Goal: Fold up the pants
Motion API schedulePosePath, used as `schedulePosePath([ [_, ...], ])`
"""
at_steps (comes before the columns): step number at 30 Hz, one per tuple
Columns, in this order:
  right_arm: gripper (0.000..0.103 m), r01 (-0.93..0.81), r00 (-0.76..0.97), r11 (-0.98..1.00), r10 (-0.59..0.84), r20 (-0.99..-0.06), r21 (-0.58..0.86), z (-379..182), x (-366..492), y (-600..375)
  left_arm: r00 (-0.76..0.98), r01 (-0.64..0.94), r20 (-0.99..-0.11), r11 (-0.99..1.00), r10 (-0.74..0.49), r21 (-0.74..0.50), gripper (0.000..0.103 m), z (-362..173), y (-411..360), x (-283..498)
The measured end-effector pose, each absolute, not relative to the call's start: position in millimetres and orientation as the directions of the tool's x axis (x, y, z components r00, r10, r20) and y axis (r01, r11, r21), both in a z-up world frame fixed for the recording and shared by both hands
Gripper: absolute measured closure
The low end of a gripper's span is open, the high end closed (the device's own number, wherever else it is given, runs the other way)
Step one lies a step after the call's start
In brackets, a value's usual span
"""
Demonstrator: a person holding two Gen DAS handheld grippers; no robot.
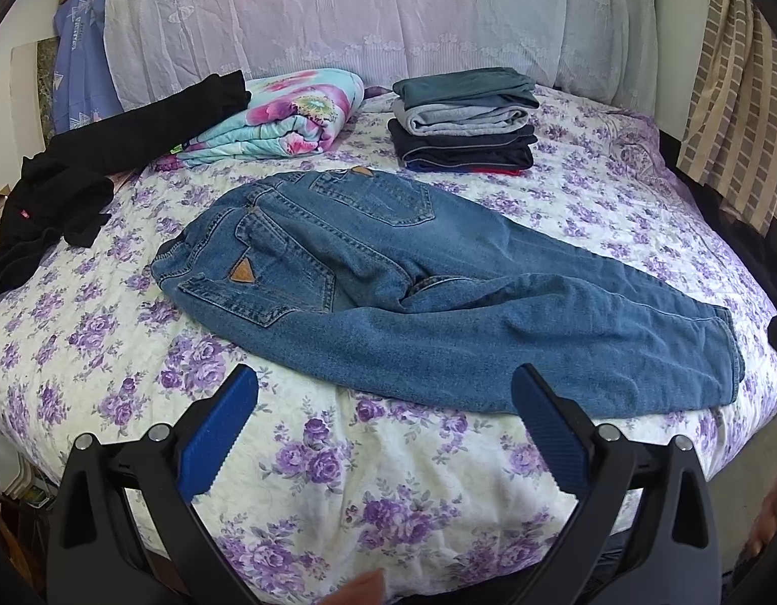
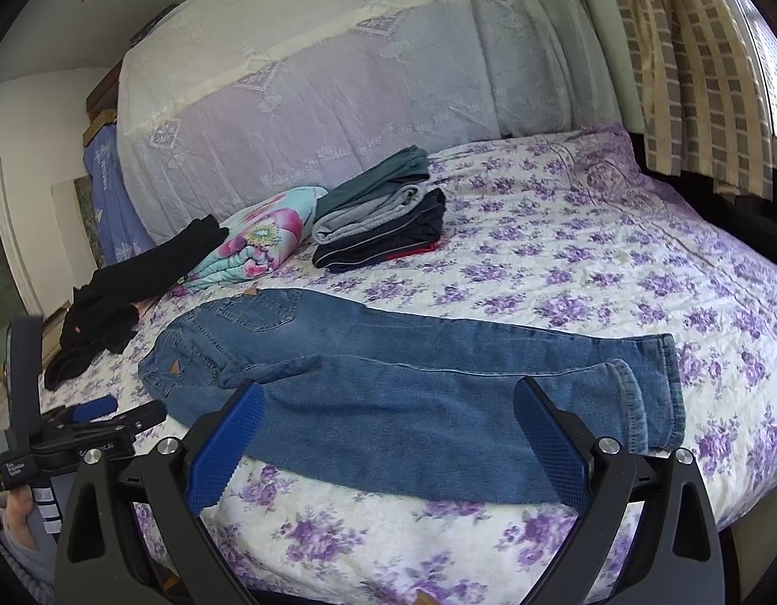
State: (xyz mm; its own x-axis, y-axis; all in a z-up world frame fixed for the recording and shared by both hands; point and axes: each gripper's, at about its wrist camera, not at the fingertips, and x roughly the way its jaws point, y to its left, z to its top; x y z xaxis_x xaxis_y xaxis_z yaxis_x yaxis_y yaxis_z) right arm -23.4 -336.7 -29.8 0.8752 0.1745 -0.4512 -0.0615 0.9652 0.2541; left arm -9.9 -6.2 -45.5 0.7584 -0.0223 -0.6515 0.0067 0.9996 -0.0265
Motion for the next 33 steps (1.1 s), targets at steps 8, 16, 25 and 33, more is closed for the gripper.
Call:
schedulePosePath([
  [8,0.004,0.02,0.865,0.84,0.258,-0.431,0.543,-48.9,0.9,-479.9,0.763,-0.08,-0.647,0.992,-0.004,-0.101,0.005,-42.6,61.0,21.8],
  [16,0.004,0.199,0.779,0.64,0.356,-0.516,0.742,-115.5,48.0,-585.8,0.712,-0.284,-0.702,0.91,-0.009,-0.301,0.004,-57.4,165.6,54.7],
  [25,0.008,0.17,0.745,0.692,0.376,-0.551,0.702,-141.8,85.3,-564.9,0.676,-0.354,-0.737,0.872,-0.011,-0.337,0.005,-81.2,202.8,90.1],
  [33,0.09,0.16,0.698,0.703,0.416,-0.583,0.693,-149.3,110.1,-549.5,0.651,-0.381,-0.759,0.86,-0.01,-0.338,0.005,-91.8,209.9,123.4],
])
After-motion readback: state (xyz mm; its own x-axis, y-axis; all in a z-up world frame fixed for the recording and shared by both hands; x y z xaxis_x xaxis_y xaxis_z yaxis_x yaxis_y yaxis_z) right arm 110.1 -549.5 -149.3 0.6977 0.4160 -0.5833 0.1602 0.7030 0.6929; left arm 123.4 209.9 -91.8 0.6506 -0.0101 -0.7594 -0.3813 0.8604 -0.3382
